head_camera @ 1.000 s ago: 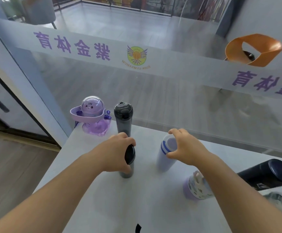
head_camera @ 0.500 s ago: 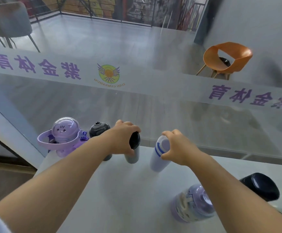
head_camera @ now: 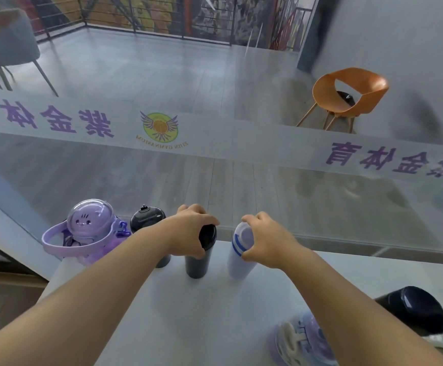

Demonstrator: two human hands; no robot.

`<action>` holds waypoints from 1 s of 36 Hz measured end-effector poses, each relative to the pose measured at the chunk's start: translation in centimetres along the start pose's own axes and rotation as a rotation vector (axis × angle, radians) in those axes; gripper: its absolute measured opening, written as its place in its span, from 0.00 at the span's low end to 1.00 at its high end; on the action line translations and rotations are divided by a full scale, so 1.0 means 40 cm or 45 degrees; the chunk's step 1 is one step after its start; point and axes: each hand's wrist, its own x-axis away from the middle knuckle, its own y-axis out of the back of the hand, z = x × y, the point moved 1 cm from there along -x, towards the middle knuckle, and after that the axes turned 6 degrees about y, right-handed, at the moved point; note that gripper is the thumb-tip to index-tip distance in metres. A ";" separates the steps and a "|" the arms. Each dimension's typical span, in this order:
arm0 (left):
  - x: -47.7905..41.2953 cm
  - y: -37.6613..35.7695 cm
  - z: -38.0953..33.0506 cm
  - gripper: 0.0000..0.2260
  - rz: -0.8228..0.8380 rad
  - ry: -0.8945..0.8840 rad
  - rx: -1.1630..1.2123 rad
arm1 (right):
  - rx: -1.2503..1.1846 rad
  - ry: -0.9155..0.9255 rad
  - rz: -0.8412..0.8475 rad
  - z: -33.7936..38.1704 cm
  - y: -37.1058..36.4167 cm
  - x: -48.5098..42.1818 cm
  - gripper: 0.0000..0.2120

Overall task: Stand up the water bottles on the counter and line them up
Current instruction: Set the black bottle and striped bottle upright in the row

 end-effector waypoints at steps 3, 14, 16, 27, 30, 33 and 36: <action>0.001 -0.002 0.005 0.30 -0.018 0.027 0.001 | 0.008 -0.009 0.021 0.001 -0.001 -0.002 0.33; -0.004 0.007 0.006 0.28 -0.093 0.014 0.031 | 0.003 -0.013 0.028 0.005 -0.002 -0.004 0.34; -0.005 0.008 0.003 0.27 -0.084 0.003 0.035 | -0.004 -0.012 0.021 0.004 0.000 -0.007 0.34; -0.012 0.008 0.001 0.27 -0.045 -0.025 0.063 | -0.017 -0.032 0.066 0.002 0.002 -0.015 0.35; -0.015 0.008 0.003 0.28 -0.047 -0.019 0.073 | 0.003 -0.041 0.092 0.005 0.004 -0.018 0.36; -0.018 0.005 0.003 0.30 -0.068 -0.004 0.086 | 0.028 -0.049 0.128 0.007 0.004 -0.021 0.37; -0.019 0.002 0.000 0.32 -0.088 0.009 0.087 | 0.044 -0.055 0.150 0.010 0.006 -0.023 0.38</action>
